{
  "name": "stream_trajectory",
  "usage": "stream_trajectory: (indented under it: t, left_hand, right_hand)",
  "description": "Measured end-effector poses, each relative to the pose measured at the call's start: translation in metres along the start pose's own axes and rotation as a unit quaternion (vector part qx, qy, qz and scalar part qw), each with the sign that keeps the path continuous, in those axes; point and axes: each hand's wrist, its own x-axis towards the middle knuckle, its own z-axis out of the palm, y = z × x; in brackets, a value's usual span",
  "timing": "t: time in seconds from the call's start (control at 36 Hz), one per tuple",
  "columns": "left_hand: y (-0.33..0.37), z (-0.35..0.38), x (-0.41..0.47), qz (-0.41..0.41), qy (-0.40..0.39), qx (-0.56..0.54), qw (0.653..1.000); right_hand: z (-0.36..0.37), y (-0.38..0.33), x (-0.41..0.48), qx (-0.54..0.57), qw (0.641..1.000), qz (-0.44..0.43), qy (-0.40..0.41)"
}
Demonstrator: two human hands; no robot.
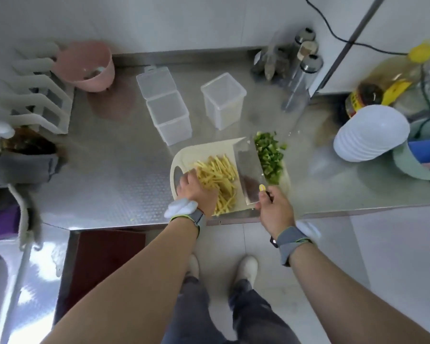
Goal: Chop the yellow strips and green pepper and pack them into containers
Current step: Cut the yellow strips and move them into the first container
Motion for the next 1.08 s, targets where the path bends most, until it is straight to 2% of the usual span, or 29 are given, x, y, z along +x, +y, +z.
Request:
stream_trajectory:
  t: [0.11,0.19,0.53,0.64,1.08]
  left_hand:
    - [-0.007,0.000,0.008,0.098,-0.042,0.035,0.994]
    - [-0.013,0.002,0.011,0.142,-0.046,0.045,0.988]
    - [-0.021,0.024,0.014,0.195,0.002,0.025,0.980]
    - [-0.016,0.026,0.018,0.192,0.004,0.007,0.981]
    - [0.006,0.032,0.033,0.222,0.014,-0.034,0.974]
  right_hand:
    - [0.015,0.008,0.003,0.010,0.999,0.033,0.036]
    - [0.024,0.014,0.004,0.039,0.995,0.065,0.062]
    - [0.025,0.019,0.002,0.051,0.989,0.042,0.131]
    - [0.025,0.016,0.007,0.036,0.993,0.051,0.101]
    - [0.054,0.000,0.019,0.093,0.993,0.068,0.005]
